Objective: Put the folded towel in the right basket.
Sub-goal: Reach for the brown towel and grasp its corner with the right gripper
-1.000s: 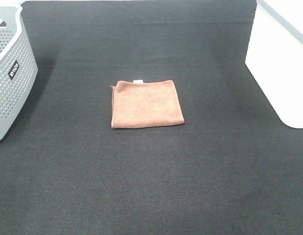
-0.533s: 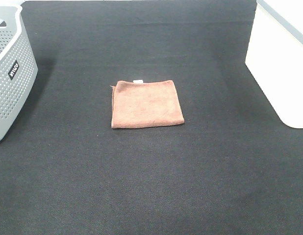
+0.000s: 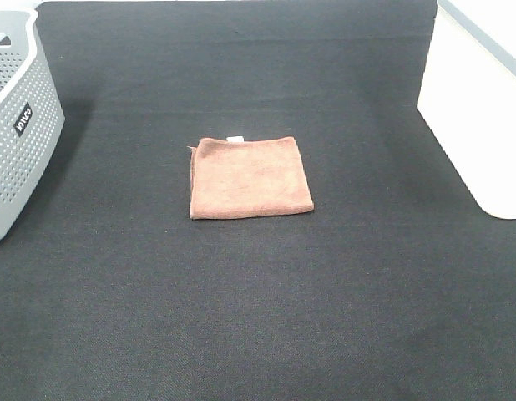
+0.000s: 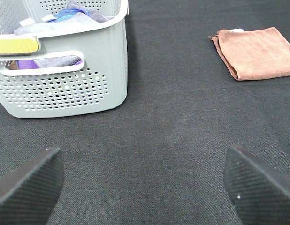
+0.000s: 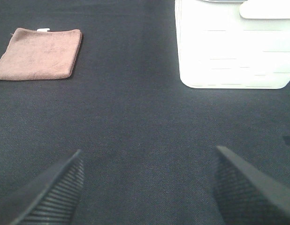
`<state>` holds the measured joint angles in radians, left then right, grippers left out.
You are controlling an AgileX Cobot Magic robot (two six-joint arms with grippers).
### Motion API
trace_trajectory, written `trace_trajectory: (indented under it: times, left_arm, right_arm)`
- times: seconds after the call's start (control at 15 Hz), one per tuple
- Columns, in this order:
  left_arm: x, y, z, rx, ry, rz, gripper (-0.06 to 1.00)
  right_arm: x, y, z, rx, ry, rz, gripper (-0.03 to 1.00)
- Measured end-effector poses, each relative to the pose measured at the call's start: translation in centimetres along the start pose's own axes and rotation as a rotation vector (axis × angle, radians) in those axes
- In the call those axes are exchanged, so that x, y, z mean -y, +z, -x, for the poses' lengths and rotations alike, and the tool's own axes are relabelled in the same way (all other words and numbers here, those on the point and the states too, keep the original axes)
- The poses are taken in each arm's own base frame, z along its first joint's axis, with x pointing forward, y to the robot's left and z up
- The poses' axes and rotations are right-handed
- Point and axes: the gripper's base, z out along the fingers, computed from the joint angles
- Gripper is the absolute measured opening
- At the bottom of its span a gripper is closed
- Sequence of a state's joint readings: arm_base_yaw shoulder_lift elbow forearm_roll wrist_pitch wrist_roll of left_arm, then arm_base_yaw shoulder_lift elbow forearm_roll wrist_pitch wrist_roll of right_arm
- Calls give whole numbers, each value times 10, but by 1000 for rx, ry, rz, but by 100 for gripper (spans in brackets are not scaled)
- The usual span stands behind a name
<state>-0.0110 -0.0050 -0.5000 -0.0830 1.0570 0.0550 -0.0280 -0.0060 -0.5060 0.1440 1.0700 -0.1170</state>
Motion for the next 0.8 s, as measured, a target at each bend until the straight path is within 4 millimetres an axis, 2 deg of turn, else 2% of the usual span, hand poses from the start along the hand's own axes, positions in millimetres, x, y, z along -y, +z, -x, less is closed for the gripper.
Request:
trace_trajectory:
  times: [0.8]
  left_arm:
    - [0, 0, 0, 0, 0, 0, 87]
  right_arm:
    - [1, 2, 5, 5, 27, -1, 71]
